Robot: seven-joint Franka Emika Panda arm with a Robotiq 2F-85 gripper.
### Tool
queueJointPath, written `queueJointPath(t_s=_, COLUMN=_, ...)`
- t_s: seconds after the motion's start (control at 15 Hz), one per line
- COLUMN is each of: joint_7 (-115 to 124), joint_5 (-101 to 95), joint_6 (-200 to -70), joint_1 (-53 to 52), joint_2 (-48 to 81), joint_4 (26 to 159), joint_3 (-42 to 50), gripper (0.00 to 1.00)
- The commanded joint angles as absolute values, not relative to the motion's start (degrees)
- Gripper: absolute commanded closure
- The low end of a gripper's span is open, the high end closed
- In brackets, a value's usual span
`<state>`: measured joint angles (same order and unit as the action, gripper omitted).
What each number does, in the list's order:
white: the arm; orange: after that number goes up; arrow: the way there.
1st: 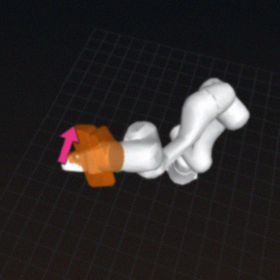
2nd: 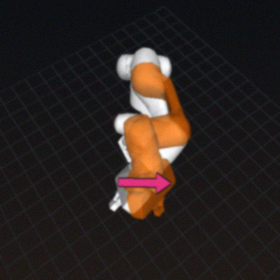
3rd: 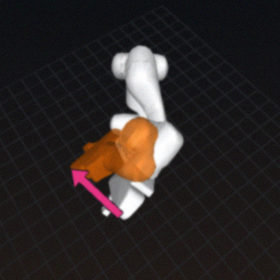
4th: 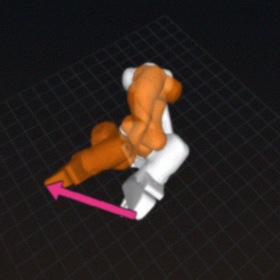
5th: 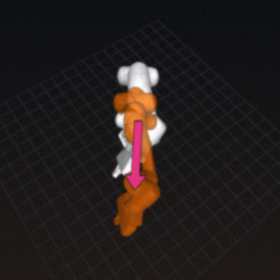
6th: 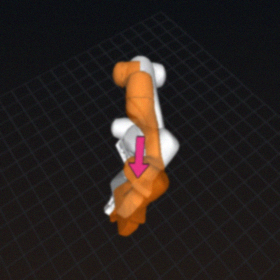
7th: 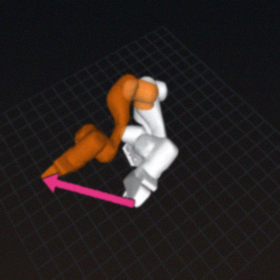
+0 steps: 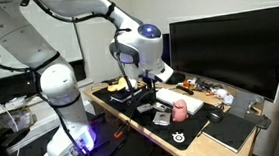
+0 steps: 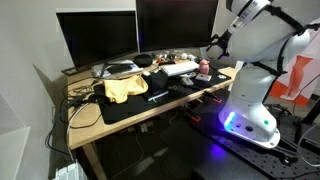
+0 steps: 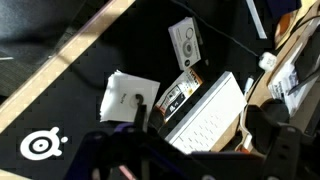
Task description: Pick up the object from the table and put it in the pink thing
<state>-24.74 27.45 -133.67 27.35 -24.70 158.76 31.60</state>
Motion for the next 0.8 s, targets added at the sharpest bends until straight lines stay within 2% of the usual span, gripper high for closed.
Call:
queueJointPath(t_s=0.0, joint_7=-26.81, joint_5=24.27, joint_6=-131.56, joint_1=25.51, joint_2=-29.54, joint_4=159.48, joint_3=32.03, gripper=0.00)
queueJointPath(t_s=0.73, joint_7=-28.80, joint_5=15.23, joint_6=-124.67, joint_1=23.11, joint_2=-34.51, joint_4=157.28, joint_3=31.76, gripper=0.00)
